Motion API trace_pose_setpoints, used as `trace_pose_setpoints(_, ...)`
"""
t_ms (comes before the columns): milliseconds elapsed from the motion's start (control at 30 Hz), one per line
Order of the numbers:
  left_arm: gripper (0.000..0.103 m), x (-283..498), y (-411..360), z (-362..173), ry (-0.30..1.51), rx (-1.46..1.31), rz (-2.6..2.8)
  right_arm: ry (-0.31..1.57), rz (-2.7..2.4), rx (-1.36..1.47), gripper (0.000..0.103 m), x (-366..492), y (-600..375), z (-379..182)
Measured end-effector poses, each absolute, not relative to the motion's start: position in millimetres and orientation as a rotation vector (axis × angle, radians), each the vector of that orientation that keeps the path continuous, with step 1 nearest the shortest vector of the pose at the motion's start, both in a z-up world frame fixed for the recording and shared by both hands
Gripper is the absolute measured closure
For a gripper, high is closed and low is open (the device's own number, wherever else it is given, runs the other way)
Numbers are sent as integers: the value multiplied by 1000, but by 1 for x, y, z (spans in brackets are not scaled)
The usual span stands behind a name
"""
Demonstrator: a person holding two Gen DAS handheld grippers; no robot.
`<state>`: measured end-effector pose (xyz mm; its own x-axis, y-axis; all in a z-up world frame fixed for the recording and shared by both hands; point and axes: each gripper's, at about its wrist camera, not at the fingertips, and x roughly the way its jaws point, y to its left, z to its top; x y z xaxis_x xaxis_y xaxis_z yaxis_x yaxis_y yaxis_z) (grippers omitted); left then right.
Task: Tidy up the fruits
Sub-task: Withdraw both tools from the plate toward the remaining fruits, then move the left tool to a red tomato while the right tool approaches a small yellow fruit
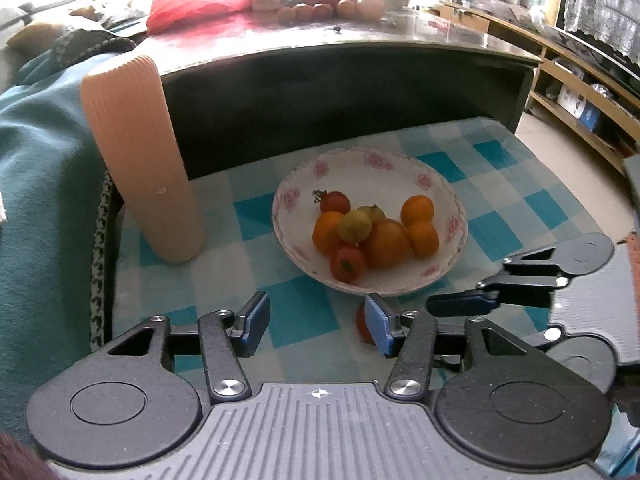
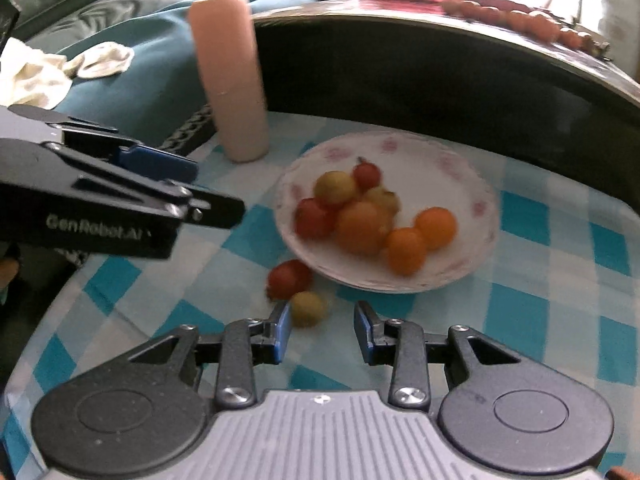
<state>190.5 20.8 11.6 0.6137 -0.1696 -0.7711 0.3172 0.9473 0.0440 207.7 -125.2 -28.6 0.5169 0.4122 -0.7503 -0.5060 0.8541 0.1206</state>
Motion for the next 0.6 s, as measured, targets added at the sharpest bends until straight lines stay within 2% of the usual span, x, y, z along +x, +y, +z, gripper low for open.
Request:
trace_pose_setpoints(333,42,191,17,-6,916,202,-336,891,581,-144,54,224,-108,-52)
trace_pose_setpoints(400,42,191,12,-12,929,210,-365,902,572,-149,57,226,-108,-52)
trace_pose_setpoints(433,42,191,9,-15,937,210,-379,906,577,-153,61,225,-108,-52)
trace_pose_setpoints(600,44,197,-5,-31,948,234,-400,939,553,-164,62,211,-124,-49)
